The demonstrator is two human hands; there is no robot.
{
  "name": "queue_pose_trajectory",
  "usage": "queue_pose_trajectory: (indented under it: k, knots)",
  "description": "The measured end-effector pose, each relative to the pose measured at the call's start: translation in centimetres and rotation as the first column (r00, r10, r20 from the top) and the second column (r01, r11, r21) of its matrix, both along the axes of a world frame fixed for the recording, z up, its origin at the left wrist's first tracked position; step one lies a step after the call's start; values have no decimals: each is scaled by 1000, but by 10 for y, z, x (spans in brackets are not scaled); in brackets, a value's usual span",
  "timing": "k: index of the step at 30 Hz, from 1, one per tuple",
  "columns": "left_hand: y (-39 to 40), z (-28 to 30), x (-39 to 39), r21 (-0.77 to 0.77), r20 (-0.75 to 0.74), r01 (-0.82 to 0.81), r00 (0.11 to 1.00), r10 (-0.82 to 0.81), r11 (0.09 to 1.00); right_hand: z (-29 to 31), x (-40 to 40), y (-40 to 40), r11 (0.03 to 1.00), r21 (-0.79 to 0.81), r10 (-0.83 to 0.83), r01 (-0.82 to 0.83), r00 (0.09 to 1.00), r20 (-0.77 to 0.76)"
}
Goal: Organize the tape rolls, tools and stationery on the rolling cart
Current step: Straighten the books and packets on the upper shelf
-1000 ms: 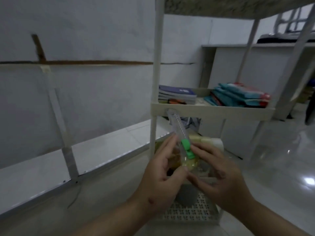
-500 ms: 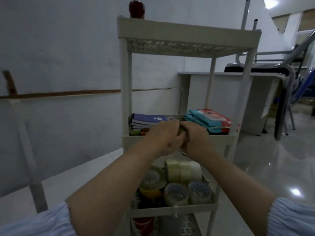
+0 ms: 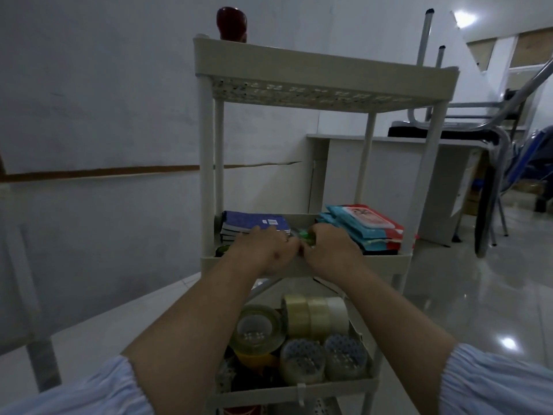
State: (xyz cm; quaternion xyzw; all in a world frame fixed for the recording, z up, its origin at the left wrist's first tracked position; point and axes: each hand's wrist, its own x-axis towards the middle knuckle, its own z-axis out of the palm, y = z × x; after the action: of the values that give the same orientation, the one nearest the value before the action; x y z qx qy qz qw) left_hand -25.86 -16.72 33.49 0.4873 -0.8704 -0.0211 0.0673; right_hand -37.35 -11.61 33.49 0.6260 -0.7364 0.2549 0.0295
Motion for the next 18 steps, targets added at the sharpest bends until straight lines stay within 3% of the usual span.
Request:
queue_pose_trajectory:
  k: [6,9,12,15,18]
  knots:
    - [-2,-2,1,-50,8,7,1000,-7,999,2,0,-4,994,103,45,-35,994,-102]
    - [5,-4,-2,-80,-71,14,997,-20,997,-6,-6,0,987,-107,110,-118,991,-79]
    - [25,-6,-6,-249,-200,37,976,-89,968,-20,-16,18,877,-395,231,-273,961,-151]
    - [49,-21,-17,-397,-336,92,911,-238,913,-39,-35,40,810,-494,233,-316,946,-224]
    - [72,-47,-38,-468,-372,142,864,-340,872,-64,-65,63,799,-507,211,-323,941,-266]
